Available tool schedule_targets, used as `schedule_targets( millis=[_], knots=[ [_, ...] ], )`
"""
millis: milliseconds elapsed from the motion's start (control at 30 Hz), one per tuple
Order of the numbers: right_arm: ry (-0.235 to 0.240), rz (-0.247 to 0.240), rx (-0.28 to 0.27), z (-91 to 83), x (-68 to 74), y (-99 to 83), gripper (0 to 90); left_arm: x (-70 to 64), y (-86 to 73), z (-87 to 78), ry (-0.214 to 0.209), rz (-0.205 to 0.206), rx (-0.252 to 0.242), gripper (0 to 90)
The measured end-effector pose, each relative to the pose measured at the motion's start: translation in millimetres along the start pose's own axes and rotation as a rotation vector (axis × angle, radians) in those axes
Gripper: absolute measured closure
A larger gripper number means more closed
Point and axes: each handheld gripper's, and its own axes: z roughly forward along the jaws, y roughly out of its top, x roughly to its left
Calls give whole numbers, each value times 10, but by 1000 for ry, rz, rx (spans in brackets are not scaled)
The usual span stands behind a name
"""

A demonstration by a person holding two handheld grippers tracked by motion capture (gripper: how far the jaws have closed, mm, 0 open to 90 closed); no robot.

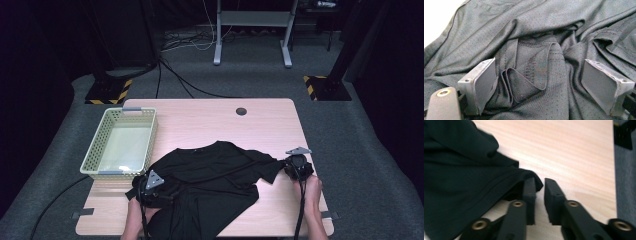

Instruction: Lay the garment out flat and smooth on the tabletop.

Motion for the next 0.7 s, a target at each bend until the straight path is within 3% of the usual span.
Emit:
schedule_targets(
  millis=[67,267,400,500,567,700],
  knots=[
    [26,-6,-54,-88,38,31,692,-2,1,1,2,-1,0,135],
    [115,-55,-135,-196,267,223,599,-3,0,1,3,-2,0,135],
    [163,-132,-81,17,540,280,562,-4,0,1,3,-2,-1,135],
    [143,-155,-44,218,653,271,542,-4,0,1,3,-3,-1,135],
    [116,-143,-47,301,655,266,582,-3,0,1,3,-1,-1,135],
    [104,-125,-63,343,623,284,747,-4,0,1,3,-2,-1,135]
  ],
)
